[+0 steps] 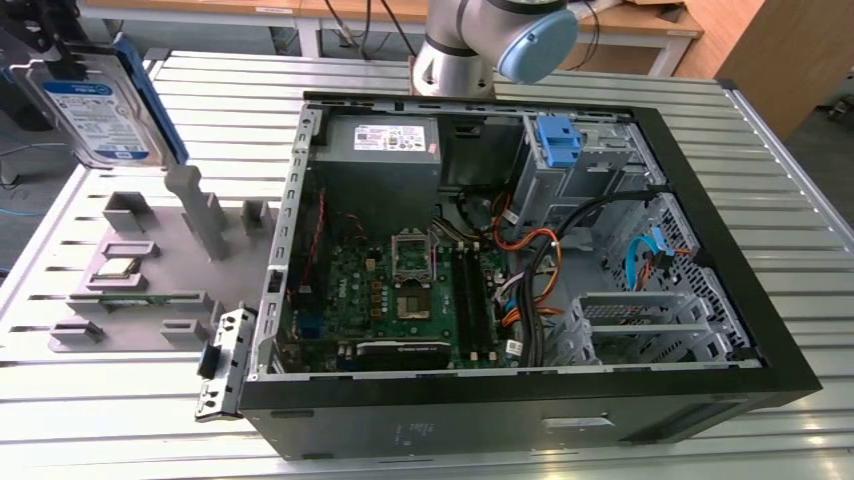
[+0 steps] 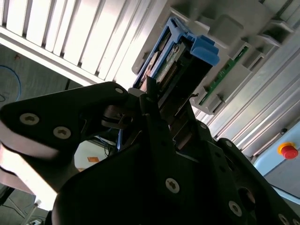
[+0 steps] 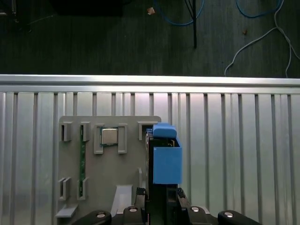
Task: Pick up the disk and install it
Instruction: 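Pick up the disk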
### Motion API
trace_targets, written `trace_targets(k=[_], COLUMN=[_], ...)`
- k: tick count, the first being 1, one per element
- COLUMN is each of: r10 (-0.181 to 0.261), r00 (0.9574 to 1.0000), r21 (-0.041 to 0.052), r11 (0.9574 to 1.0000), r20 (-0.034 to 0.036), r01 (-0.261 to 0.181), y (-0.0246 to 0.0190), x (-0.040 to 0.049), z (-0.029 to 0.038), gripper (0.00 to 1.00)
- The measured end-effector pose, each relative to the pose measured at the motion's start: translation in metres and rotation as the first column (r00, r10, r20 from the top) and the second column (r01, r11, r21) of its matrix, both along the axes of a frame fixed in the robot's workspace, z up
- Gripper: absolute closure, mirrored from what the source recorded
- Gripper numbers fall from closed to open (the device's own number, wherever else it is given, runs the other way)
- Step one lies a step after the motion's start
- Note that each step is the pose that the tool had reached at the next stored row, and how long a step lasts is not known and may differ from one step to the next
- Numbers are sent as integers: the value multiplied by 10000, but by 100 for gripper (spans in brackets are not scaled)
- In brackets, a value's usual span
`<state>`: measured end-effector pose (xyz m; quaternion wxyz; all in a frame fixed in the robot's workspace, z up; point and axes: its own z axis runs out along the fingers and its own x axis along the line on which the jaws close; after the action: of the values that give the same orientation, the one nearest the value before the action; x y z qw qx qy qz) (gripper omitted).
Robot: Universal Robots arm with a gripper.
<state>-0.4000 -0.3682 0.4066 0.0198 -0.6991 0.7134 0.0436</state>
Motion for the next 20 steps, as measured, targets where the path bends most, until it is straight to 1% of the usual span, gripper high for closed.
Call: trace_targets(k=[4, 16, 20], r10=[0, 0, 0], r00=[10000, 10000, 10000], r21=[1, 0, 0], r11=[10000, 10000, 10000], r20=[1, 0, 1], r01=[0, 0, 0], y=[0, 0, 0], x=[0, 5, 7], z=[118, 571, 713], gripper=[65, 65, 65])
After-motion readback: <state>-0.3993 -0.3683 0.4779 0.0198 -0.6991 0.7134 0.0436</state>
